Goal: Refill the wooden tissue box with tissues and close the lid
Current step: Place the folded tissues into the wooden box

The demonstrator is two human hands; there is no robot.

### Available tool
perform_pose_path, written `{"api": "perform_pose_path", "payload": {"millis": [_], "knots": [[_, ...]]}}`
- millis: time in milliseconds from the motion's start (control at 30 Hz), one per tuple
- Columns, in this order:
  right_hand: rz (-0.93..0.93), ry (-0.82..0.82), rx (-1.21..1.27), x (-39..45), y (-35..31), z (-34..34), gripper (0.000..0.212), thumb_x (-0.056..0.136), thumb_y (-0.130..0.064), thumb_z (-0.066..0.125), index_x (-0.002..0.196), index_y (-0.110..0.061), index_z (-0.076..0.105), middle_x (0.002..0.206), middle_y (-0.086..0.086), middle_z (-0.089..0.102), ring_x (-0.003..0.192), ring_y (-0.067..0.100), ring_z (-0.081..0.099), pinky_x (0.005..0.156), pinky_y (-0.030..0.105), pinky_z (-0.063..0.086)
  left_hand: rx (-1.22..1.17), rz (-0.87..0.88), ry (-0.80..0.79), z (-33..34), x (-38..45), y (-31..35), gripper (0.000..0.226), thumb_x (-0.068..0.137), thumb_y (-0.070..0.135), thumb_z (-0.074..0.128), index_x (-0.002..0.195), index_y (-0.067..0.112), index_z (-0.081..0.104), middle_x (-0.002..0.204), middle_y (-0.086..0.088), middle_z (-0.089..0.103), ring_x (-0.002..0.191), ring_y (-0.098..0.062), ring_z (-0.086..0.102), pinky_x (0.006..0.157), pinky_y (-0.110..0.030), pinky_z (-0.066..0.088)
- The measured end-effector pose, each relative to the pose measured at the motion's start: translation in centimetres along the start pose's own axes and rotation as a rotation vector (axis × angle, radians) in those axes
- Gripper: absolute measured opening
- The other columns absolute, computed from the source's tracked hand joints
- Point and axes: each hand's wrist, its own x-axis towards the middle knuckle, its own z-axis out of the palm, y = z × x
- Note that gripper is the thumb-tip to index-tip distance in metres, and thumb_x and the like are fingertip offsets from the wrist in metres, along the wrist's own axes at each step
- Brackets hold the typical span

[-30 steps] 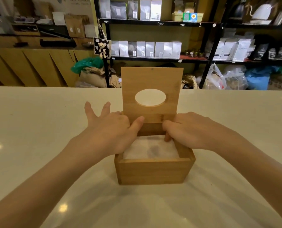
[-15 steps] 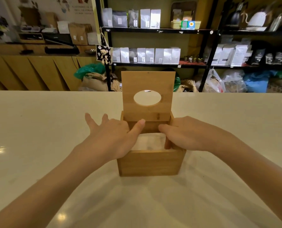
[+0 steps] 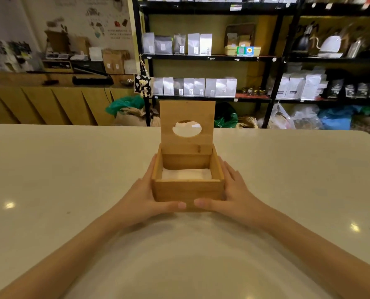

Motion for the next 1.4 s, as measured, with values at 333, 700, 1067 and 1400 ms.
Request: {"api": "perform_pose_path", "payload": {"millis": [333,700,1067,1400], "knots": [[-0.057,0.084,-0.088,-3.1,0.6,1.7,0.112,0.055,-0.085,0.035,0.146,-0.032,-0.003,0.157,-0.01,-0.006,0.142,0.008,-0.012,0.112,0.037,-0.016,0.129,-0.033,0.171,1.8,-4.3,1.4,0.092,0.059,0.058,0.058,0.14,0.029,0.024,0.115,0.013,0.042,0.097,-0.001,0.027,0.111,-0.048,0.021],[-0.037,0.133,-0.115,-7.7,0.1,2.5,0.109,0.058,-0.085,0.032,0.146,-0.03,-0.001,0.157,-0.008,0.002,0.143,0.012,-0.007,0.113,0.038,-0.015,0.107,0.028,0.163,3.6,-7.5,1.3,0.103,0.048,0.077,0.058,0.136,0.029,0.034,0.123,0.014,0.054,0.11,-0.002,0.046,0.106,-0.048,0.034],[-0.044,0.263,-0.016,-8.8,-0.9,2.7,0.111,0.06,-0.078,0.05,0.146,-0.027,0.003,0.155,-0.001,0.02,0.142,0.021,0.013,0.117,0.048,0.009,0.183,0.124,0.231,4.2,-8.1,0.6,0.109,0.054,0.072,0.06,0.143,0.024,0.019,0.136,0.007,0.046,0.124,-0.016,0.046,0.1,-0.032,0.04],[-0.049,0.329,-0.203,-18.1,-2.2,2.4,0.083,0.088,-0.048,0.046,0.145,-0.022,-0.008,0.158,0.001,0.004,0.144,0.018,-0.001,0.115,0.036,0.003,0.703,0.207,0.522,8.4,-15.7,3.5,0.086,0.078,0.064,0.034,0.143,0.027,-0.007,0.155,-0.009,-0.015,0.141,-0.021,-0.014,0.111,-0.04,-0.009]]}}
